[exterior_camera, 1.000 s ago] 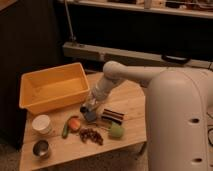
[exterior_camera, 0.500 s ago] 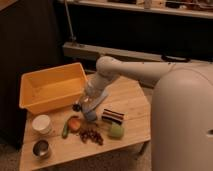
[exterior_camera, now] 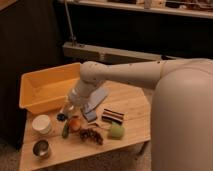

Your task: Place brush in metal cup

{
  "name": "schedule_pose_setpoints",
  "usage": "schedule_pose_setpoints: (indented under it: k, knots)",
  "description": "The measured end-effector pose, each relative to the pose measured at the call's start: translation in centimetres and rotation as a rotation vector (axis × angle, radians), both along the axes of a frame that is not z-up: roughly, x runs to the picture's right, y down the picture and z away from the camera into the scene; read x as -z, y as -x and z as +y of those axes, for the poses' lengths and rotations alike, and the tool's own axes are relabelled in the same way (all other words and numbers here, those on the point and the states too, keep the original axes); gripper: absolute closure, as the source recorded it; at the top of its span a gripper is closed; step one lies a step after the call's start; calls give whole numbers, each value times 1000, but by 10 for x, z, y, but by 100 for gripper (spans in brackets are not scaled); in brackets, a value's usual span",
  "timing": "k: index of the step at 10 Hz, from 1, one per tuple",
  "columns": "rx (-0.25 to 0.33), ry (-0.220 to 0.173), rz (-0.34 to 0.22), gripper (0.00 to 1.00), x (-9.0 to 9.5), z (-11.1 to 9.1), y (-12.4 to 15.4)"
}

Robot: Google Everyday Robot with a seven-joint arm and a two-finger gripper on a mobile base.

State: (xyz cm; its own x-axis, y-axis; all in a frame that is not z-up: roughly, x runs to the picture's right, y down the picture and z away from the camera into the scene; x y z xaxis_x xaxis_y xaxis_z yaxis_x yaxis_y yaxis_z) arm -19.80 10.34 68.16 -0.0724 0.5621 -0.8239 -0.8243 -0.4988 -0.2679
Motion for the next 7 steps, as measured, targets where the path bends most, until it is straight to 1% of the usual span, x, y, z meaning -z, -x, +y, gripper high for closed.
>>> schedule_pose_setpoints:
  k: [2,3,5,7]
  knots:
    - [52,-10,-48,100,23,10,25]
    - [66,-12,-62,100,29,15,34]
    - [60,-14,-55,100,27,13,30]
    - [64,-13,-59,100,28,14,33]
